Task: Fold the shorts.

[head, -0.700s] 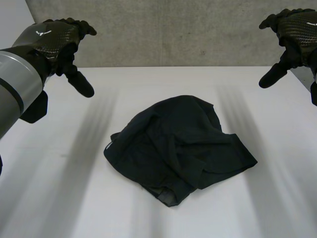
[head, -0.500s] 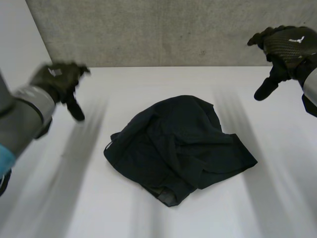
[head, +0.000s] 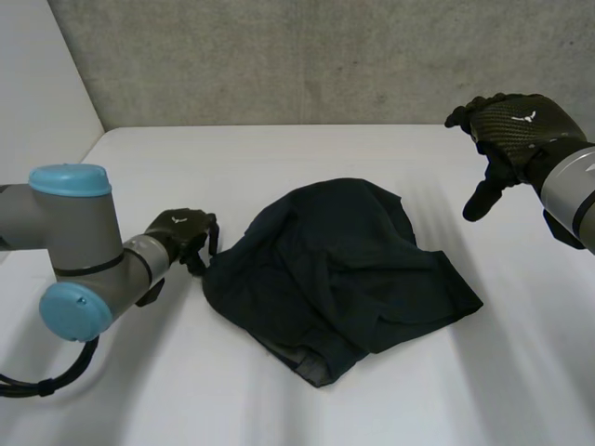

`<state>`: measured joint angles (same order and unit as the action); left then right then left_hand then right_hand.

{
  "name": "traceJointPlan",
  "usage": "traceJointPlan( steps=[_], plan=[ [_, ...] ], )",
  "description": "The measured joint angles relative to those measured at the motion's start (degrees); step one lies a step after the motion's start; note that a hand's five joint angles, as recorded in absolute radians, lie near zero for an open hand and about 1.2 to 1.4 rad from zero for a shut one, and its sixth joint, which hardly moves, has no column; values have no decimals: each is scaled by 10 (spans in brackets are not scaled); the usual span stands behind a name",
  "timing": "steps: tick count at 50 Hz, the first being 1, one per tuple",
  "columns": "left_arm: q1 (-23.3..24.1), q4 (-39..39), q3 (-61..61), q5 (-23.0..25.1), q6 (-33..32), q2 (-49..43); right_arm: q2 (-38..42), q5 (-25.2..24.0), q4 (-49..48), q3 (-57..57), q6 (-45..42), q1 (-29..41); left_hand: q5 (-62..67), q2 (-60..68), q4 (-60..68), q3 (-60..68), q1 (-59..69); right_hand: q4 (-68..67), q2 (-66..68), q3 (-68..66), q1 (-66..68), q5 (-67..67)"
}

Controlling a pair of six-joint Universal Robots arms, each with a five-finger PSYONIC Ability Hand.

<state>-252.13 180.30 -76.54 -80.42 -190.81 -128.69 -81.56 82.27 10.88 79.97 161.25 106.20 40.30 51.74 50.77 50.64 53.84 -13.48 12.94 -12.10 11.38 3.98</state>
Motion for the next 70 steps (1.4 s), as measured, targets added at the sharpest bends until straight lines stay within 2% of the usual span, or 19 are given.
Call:
traceJointPlan(
  steps=[1,3,9,16,17,20,24,28,33,35,36,43,55,58,60,61,63,64,70],
  plan=[
    [1,3,3,0,16,0,0,0,0,0,-1,1,112,102,112,110,106,0,0,0,0,0],
    [2,6,10,0,46,2,0,0,0,1,-1,1,155,155,163,162,126,0,0,0,0,0],
    [-4,7,31,2,140,24,8,0,-3,3,-3,3,156,166,179,173,126,0,0,0,0,0],
    [-15,8,32,2,159,58,15,-1,-4,6,-3,4,144,154,167,162,108,0,0,0,0,0],
    [-15,6,29,2,152,67,15,-1,-5,7,-3,4,-21,-15,-2,-6,-80,0,0,0,0,0],
    [-17,5,22,3,138,76,15,-1,-5,7,-3,4,-258,-266,-247,-245,-338,0,0,0,0,0],
    [-35,6,4,10,92,84,15,-2,-5,7,-3,4,-330,-340,-330,-324,-380,0,0,0,0,0],
    [-69,7,-13,43,33,82,15,-2,-6,7,-3,4,-340,-349,-341,-336,-379,0,0,0,0,0],
    [-126,5,-33,166,-41,47,20,-2,-6,10,-3,5,-333,-343,-335,-332,-371,0,0,0,0,0],
    [-126,5,-33,166,-41,47,20,-2,-6,10,-3,5,-333,-343,-335,-332,-371,0,0,0,0,0],
    [-140,4,-39,217,-55,31,21,-2,-6,11,-3,5,-317,-331,-323,-322,-352,0,0,0,0,0],
    [-132,12,-51,258,-59,1,28,-1,-9,15,-7,20,-308,-322,-314,-313,-348,0,0,0,0,0],
    [-80,42,-45,248,-48,-22,33,2,-11,23,-36,32,-297,-312,-304,-301,-342,0,0,0,0,0],
    [-68,45,-38,240,-44,-28,33,2,-11,24,-38,32,-228,-241,-234,-233,-256,0,0,0,0,0],
    [-57,50,-27,224,-29,-33,34,2,-11,24,-38,33,-44,-45,-45,-46,-47,0,0,0,0,0],
    [-55,52,-24,218,-22,-33,34,2,-11,24,-38,33,-44,-45,-45,-46,-47,0,0,0,0,0],
    [-50,63,-13,198,4,-33,34,2,-11,24,-38,33,-44,-45,-45,-46,-47,0,0,0,0,0],
    [-49,68,-10,191,13,-32,34,2,-11,24,-38,33,150,148,158,150,129,0,0,0,0,0],
    [-56,140,26,55,118,6,34,2,-11,24,-38,33,152,167,179,174,129,0,0,0,0,0]
  ],
)
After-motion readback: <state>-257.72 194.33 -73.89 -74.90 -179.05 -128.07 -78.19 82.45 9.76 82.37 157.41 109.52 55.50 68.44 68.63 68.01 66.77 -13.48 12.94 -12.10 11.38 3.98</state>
